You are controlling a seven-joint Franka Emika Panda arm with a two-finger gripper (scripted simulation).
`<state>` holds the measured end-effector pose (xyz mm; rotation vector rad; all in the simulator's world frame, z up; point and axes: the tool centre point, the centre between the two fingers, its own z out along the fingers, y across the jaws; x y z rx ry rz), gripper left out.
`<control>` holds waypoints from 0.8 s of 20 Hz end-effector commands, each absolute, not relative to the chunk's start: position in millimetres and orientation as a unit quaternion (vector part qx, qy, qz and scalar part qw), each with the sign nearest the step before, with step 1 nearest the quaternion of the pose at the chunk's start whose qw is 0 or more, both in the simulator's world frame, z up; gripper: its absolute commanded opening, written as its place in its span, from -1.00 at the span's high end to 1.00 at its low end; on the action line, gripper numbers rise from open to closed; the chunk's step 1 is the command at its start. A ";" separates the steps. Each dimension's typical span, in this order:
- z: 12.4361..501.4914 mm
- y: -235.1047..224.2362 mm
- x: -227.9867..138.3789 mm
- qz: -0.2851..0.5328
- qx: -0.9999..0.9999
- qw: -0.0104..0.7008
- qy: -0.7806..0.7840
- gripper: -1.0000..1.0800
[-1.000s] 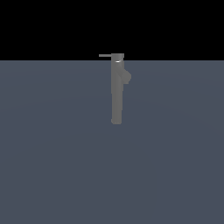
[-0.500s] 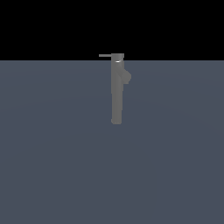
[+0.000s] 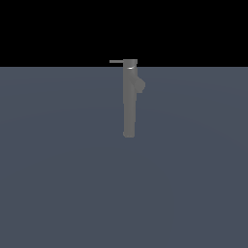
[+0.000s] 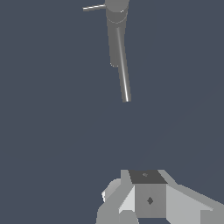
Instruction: Turn on the faucet by rotating a designated handle.
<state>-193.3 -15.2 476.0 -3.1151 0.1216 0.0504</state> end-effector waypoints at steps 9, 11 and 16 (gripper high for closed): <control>459.2 -9.0 -107.2 0.012 -1.000 0.004 0.024 1.00; 453.4 -7.3 -90.0 0.011 -1.000 0.003 0.021 1.00; 435.0 -2.3 -47.5 0.009 -1.000 0.000 0.012 1.00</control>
